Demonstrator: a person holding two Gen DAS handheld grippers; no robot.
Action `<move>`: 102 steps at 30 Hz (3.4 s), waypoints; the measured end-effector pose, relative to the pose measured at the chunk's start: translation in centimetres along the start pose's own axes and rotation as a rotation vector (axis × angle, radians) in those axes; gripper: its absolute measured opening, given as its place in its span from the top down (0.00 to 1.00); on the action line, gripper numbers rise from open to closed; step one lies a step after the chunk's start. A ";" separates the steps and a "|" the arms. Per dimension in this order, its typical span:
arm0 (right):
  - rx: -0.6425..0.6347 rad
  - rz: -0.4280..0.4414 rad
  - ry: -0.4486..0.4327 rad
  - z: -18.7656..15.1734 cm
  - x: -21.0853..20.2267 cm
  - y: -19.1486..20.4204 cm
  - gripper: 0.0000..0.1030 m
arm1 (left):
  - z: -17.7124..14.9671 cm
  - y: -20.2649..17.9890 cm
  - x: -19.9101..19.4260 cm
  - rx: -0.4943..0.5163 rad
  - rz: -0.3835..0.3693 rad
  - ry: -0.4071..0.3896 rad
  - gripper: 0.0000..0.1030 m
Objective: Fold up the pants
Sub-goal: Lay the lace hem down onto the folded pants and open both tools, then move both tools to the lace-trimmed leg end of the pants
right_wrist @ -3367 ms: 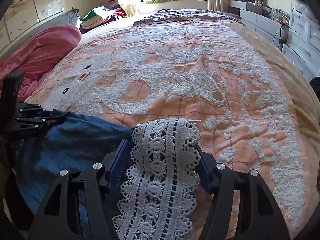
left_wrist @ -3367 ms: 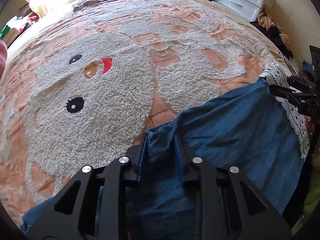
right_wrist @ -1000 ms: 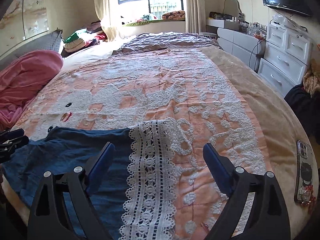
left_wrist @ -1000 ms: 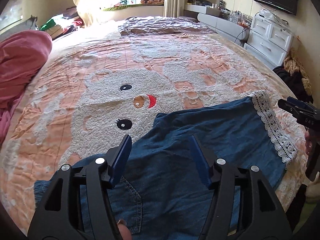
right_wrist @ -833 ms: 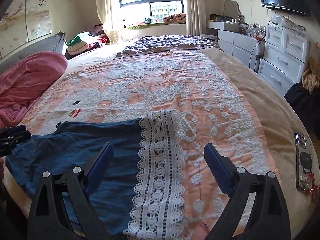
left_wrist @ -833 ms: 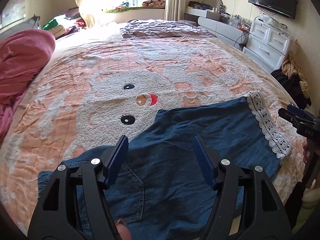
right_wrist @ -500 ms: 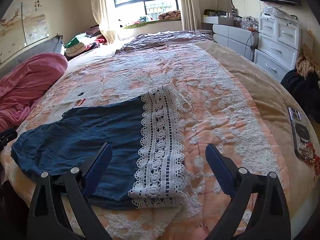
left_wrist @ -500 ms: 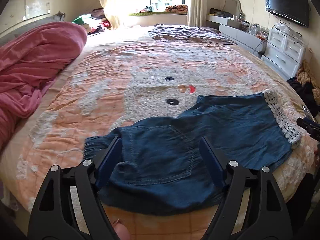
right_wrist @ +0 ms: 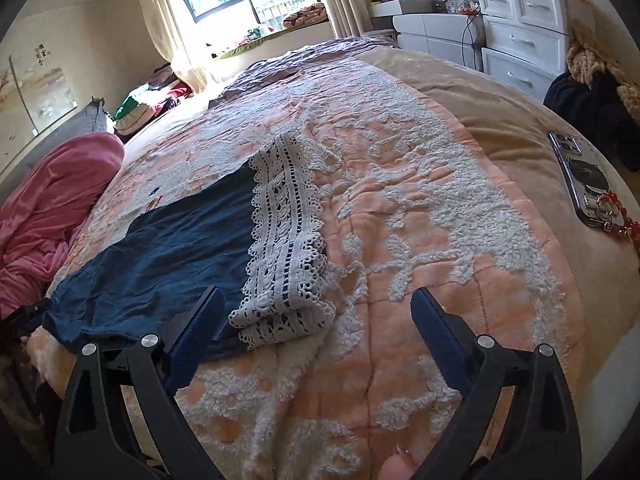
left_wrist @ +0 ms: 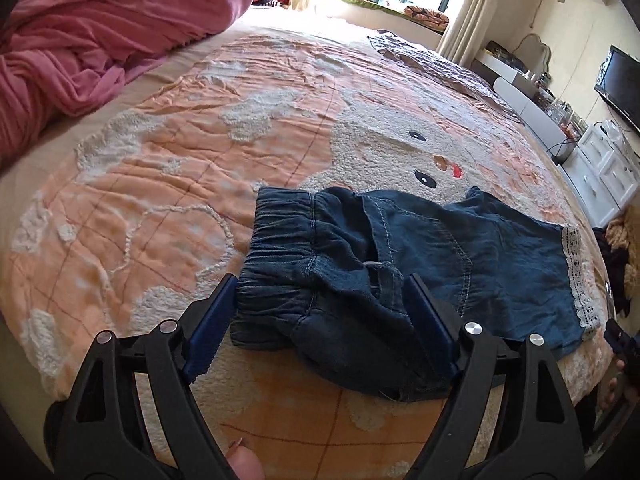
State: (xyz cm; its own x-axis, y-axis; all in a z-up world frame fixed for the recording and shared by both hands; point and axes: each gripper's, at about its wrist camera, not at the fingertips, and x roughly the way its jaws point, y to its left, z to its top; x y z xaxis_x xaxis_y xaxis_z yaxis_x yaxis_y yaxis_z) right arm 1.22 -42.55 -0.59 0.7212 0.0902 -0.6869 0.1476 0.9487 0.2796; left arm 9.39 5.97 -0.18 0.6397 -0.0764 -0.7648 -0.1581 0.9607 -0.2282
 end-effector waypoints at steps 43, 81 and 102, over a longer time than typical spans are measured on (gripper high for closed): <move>0.001 -0.006 -0.106 3.4 -1.9 3.4 0.21 | 1.4 -10.9 -7.0 0.322 0.022 -0.199 0.15; 0.048 0.046 -0.072 -0.7 0.2 0.1 0.17 | 3.1 -37.1 8.9 0.829 -0.294 0.021 0.10; 0.040 0.025 -0.047 -0.7 2.1 0.2 0.53 | 3.8 -39.5 18.8 0.851 -0.517 0.303 0.39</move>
State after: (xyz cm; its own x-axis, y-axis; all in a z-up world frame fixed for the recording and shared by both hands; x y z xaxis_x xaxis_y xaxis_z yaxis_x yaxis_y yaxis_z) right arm 2.25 -41.93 -2.44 0.7560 0.0989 -0.6471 0.1550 0.9334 0.3237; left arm 30.54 -32.43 -3.26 0.2442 -0.4833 -0.8407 0.7401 0.6531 -0.1605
